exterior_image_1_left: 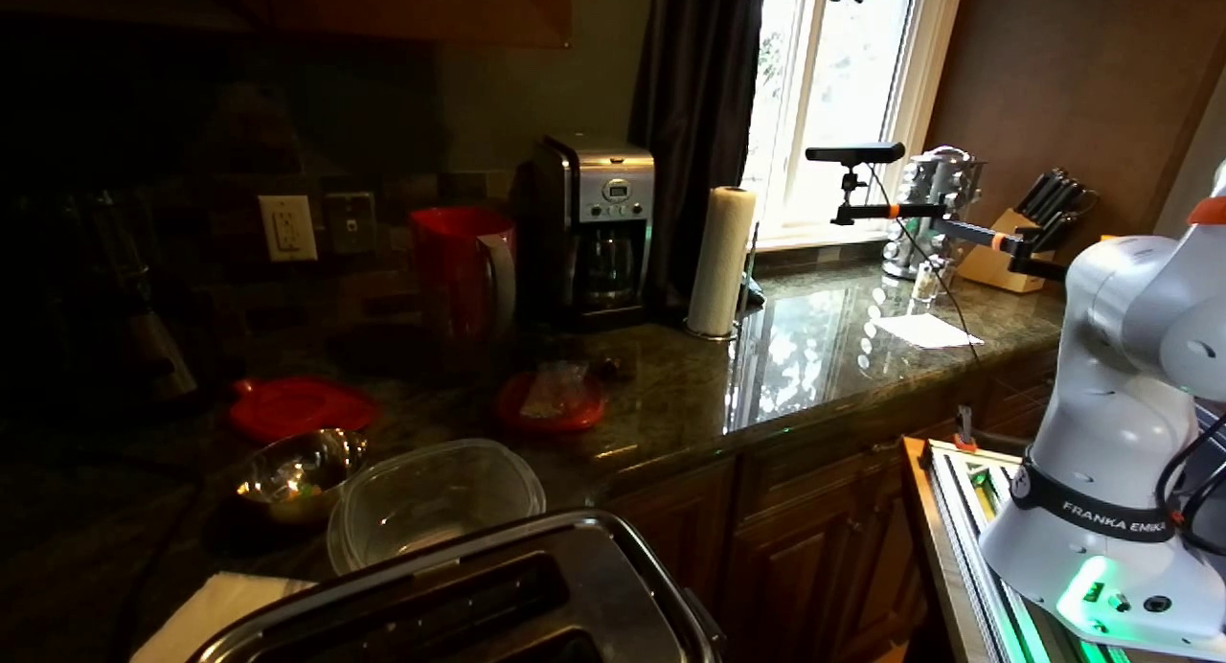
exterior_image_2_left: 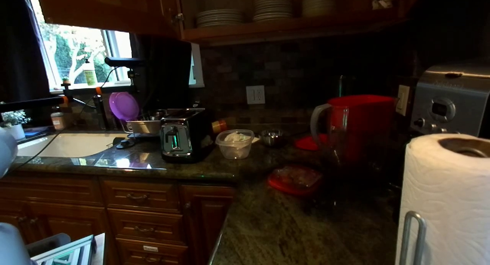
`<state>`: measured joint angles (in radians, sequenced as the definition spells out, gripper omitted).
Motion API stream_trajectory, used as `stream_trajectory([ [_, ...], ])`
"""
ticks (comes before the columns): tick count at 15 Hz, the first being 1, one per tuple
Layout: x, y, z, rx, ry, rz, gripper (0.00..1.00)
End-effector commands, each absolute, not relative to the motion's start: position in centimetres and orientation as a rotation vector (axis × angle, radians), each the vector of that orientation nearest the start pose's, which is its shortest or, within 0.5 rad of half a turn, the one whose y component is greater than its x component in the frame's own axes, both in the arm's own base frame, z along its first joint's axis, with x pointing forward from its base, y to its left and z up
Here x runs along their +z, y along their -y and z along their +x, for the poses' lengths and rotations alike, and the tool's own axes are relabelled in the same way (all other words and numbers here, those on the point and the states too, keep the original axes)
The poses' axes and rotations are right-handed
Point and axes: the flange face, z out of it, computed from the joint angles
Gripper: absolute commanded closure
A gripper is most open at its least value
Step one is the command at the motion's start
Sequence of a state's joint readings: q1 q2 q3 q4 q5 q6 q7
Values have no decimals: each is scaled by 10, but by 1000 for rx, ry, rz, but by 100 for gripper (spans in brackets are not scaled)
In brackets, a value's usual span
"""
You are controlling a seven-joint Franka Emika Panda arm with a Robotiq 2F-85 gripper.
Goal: Close the cupboard
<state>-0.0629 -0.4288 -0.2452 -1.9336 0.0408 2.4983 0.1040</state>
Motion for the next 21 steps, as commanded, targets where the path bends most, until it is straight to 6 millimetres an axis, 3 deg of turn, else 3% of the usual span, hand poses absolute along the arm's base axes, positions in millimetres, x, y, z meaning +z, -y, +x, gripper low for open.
stream_trajectory([
  [1, 774, 184, 435, -1474, -602, -2631, 0],
  [5, 777, 188, 442, -1475, -576, -2610, 0],
  [7, 791, 209, 446, -1566, -619, -2614, 0],
  [9, 802, 224, 451, -1579, -482, -2643, 0],
  [13, 811, 249, 477, -1563, -309, -2654, 0],
  [17, 815, 273, 508, -1574, -301, -2656, 0],
  [18, 810, 261, 491, -1580, -316, -2651, 0],
  [21, 811, 269, 509, -1593, -327, -2656, 0],
])
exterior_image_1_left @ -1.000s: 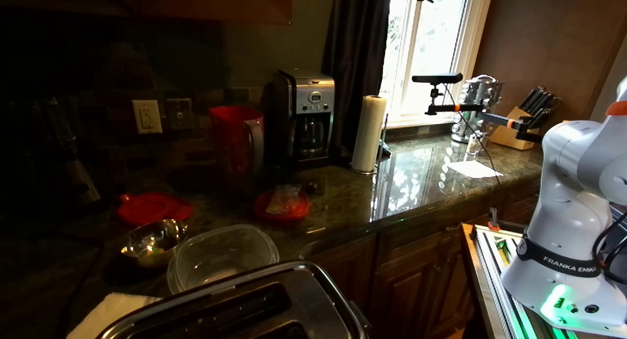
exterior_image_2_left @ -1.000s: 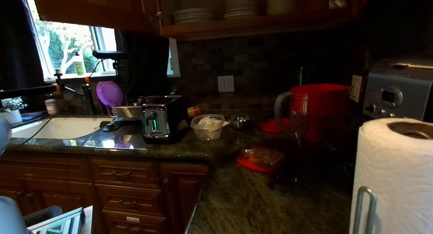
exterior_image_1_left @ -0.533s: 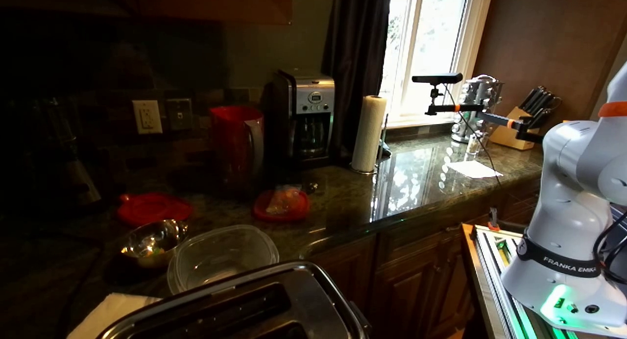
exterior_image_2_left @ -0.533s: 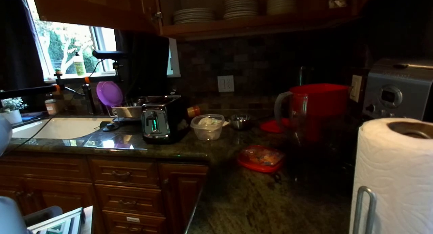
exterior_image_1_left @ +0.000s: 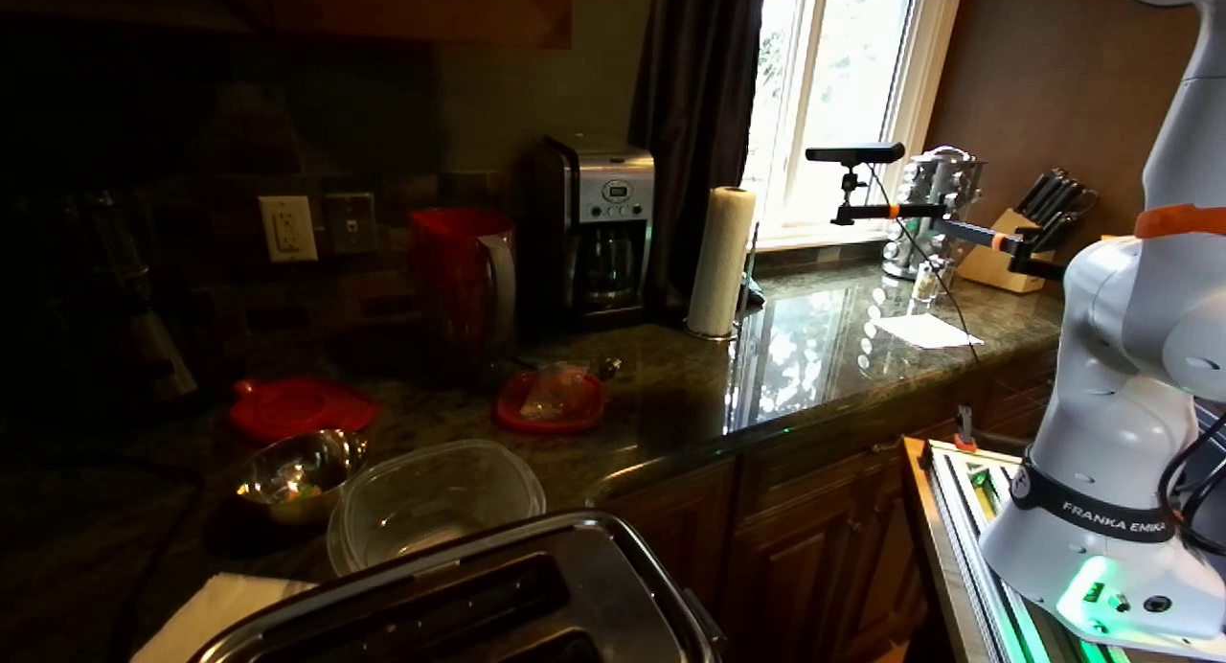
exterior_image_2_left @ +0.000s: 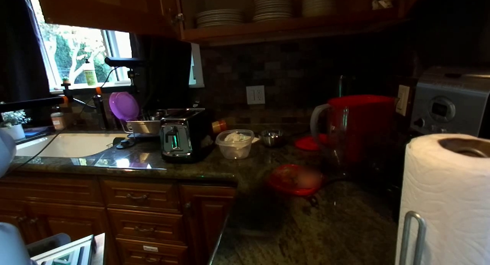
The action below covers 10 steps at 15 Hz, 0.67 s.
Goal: Close the cupboard
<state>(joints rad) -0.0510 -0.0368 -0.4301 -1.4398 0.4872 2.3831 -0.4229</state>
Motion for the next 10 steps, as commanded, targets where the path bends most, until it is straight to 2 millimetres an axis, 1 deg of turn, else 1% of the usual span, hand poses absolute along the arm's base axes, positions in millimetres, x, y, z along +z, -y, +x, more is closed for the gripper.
stream_trajectory([
  [1, 809, 266, 512, -1575, -305, -2640, 0],
  [3, 807, 255, 516, -1497, -232, -2570, 0],
  [5, 805, 251, 518, -1428, -206, -2547, 0],
  [8, 801, 248, 518, -1291, -167, -2538, 0],
  [10, 797, 249, 514, -1156, -161, -2558, 0],
])
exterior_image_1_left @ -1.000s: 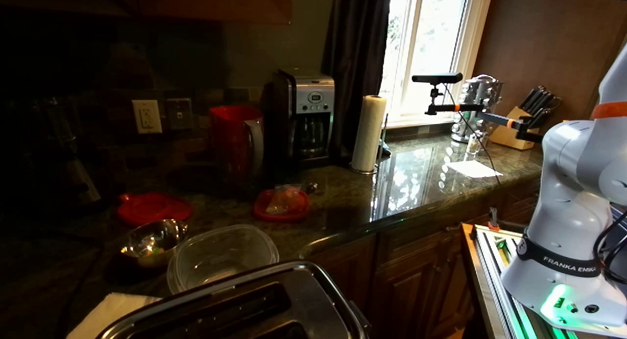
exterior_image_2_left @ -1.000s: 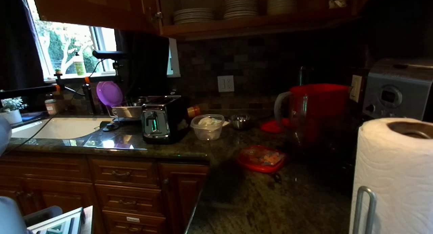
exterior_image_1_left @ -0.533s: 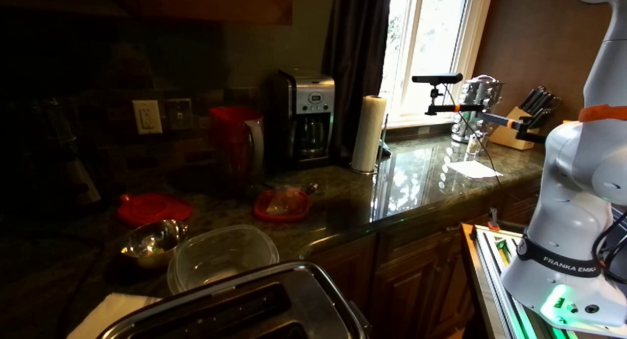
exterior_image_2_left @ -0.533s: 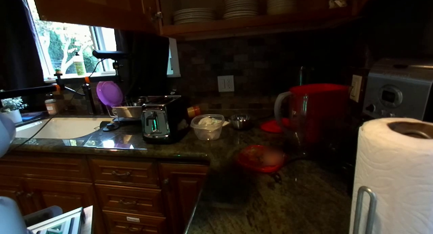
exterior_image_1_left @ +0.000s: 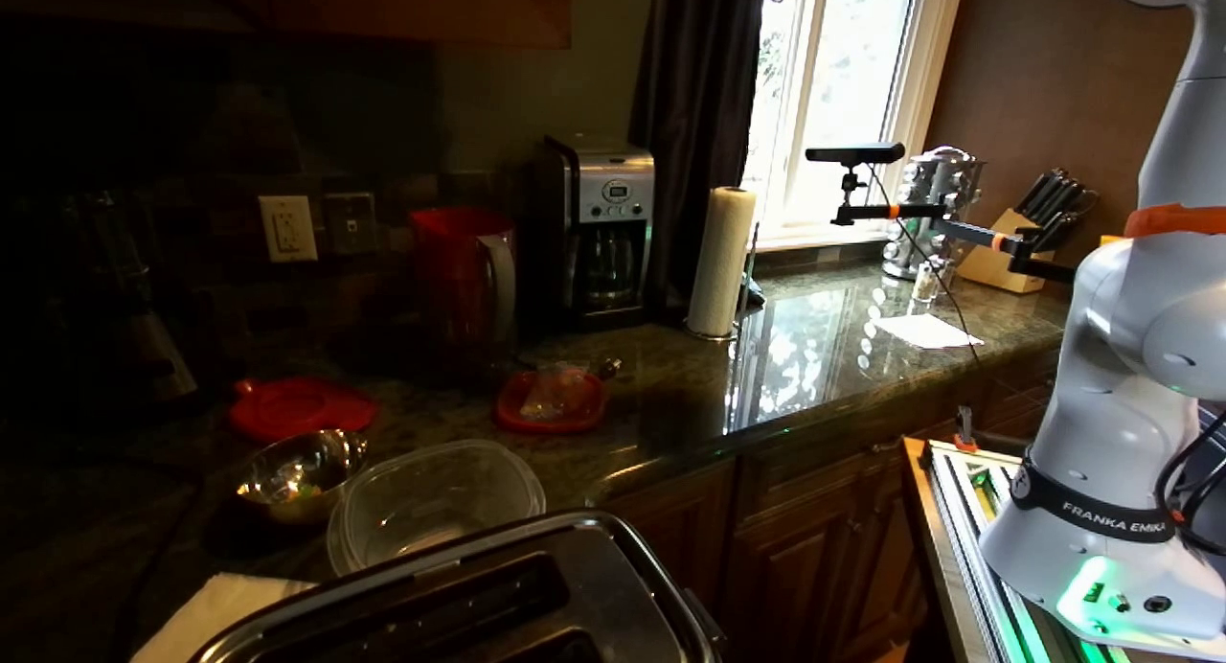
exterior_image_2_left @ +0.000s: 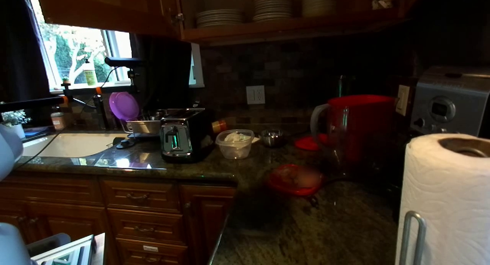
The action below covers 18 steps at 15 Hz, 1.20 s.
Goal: Close the cupboard
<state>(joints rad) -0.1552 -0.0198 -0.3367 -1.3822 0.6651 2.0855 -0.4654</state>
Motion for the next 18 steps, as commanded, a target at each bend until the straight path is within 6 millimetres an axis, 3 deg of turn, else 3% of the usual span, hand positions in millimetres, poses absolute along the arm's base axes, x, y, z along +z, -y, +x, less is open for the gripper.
stream_trajectory([
  [1, 795, 252, 514, -1119, -161, -2579, 0],
  [8, 792, 283, 526, -1311, 274, -2734, 0],
  [9, 789, 272, 522, -1255, 169, -2700, 0],
  [13, 788, 280, 531, -1348, 239, -2711, 0],
  [18, 785, 270, 556, -1519, 268, -2439, 0],
])
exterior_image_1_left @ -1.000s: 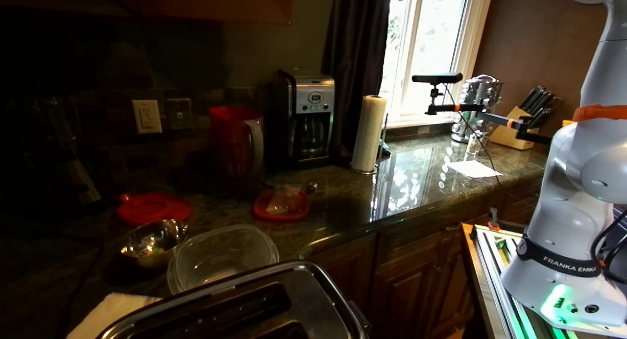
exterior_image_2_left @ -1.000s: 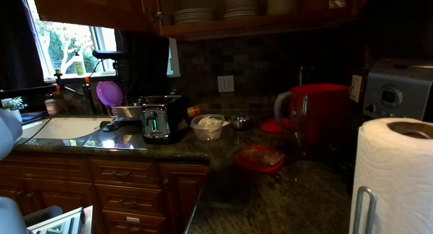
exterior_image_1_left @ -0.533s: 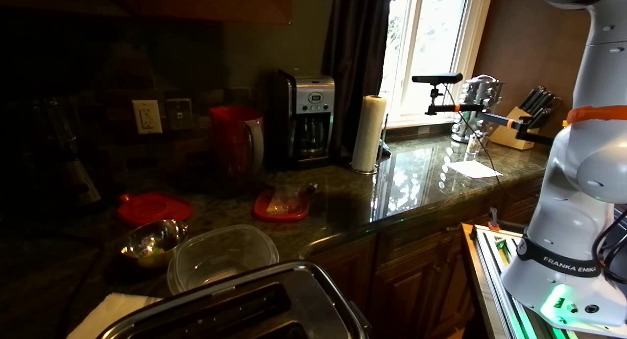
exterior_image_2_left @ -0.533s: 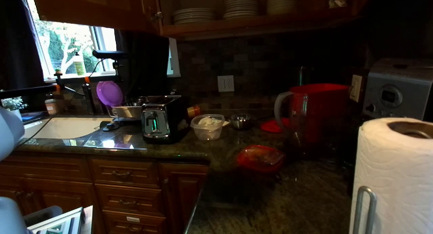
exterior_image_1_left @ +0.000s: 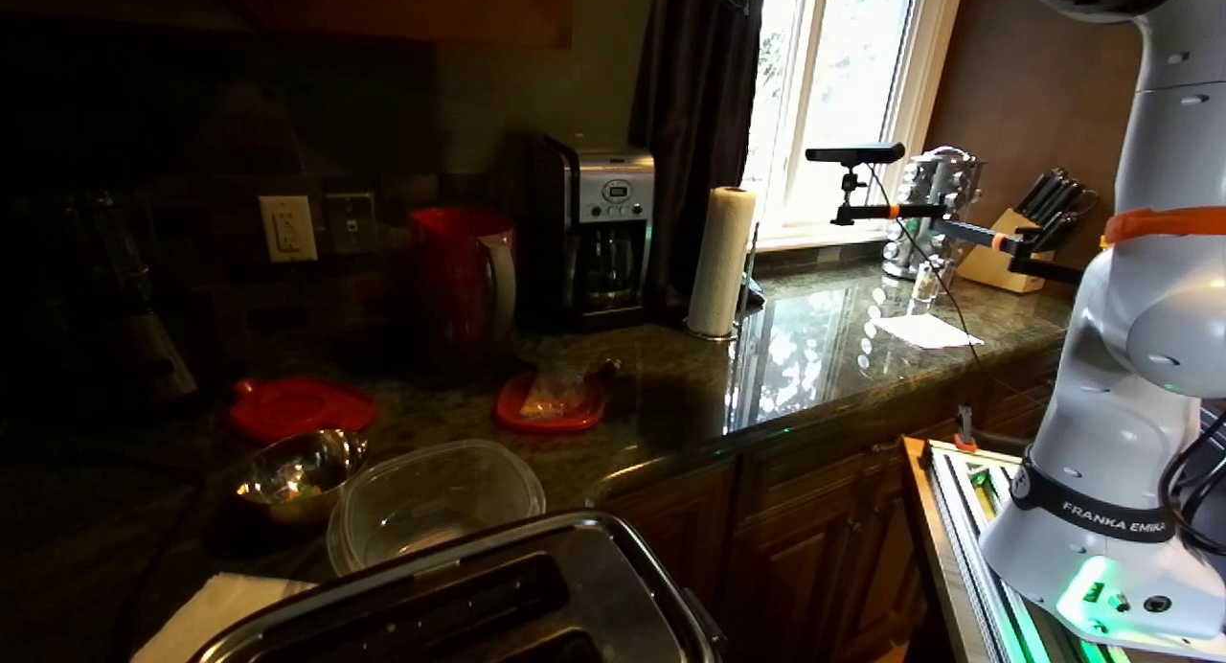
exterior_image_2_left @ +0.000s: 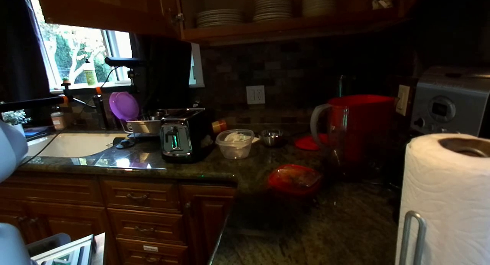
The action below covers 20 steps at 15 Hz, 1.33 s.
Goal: Close the cupboard
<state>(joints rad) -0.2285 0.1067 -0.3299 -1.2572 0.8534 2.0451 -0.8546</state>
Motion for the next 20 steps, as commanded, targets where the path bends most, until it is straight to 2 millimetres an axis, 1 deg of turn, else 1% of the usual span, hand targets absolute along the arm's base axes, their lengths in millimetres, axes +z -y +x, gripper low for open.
stream_trajectory([
  [1, 783, 269, 562, -1543, 293, -2415, 0],
  [4, 780, 275, 569, -1586, 319, -2410, 0],
  [6, 780, 276, 575, -1603, 340, -2398, 0],
  [9, 781, 269, 586, -1647, 459, -2319, 0],
  [12, 782, 260, 594, -1652, 529, -2265, 0],
  [14, 783, 250, 594, -1615, 564, -2210, 0],
  [15, 785, 243, 591, -1577, 580, -2173, 0],
  [17, 789, 225, 583, -1500, 628, -2097, 0],
  [20, 792, 192, 576, -1384, 694, -1990, 0],
])
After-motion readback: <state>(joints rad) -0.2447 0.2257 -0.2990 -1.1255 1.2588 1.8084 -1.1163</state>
